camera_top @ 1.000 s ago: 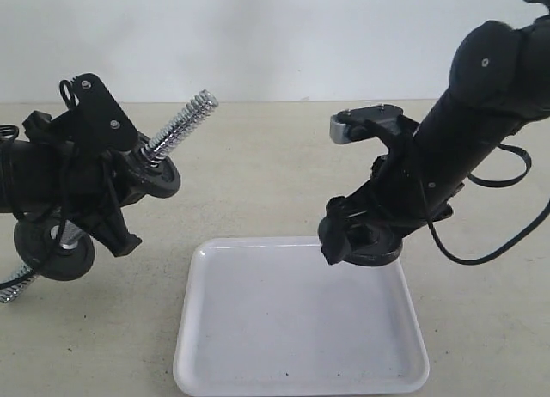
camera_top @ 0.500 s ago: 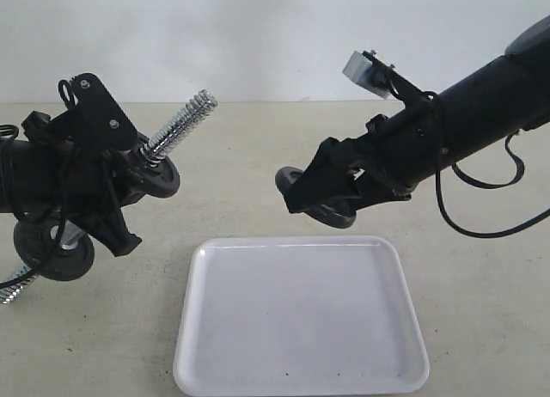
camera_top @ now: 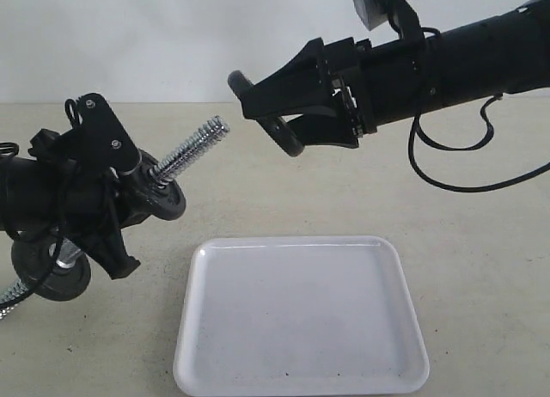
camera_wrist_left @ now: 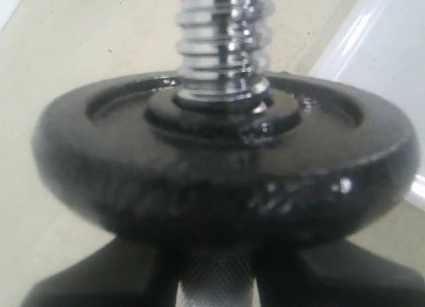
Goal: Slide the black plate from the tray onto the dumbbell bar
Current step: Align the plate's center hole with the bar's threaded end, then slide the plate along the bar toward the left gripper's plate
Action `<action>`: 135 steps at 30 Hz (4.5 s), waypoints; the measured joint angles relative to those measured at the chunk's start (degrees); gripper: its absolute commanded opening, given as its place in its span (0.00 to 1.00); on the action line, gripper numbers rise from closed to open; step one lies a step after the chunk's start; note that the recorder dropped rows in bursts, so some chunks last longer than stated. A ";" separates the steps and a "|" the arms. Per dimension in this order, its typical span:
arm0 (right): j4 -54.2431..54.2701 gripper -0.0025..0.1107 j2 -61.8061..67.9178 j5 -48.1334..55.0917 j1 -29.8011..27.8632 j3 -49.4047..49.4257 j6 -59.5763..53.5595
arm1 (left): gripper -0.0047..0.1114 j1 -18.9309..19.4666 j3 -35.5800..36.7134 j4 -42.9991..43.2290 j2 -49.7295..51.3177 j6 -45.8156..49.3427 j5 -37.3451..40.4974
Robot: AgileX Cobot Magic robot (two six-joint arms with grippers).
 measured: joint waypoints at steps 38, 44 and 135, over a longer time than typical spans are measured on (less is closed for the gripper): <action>-5.95 0.03 0.00 -2.40 -0.13 -0.34 3.93 | 0.08 -0.12 0.00 0.43 0.00 4.51 12.64; -5.95 0.03 0.00 -2.52 -0.13 -0.34 4.04 | 0.08 -0.12 -0.10 0.53 0.00 4.51 13.88; -10.07 0.03 3.06 -19.46 13.69 -0.83 7.38 | 0.08 -0.33 -2.11 -1.20 0.33 4.61 16.78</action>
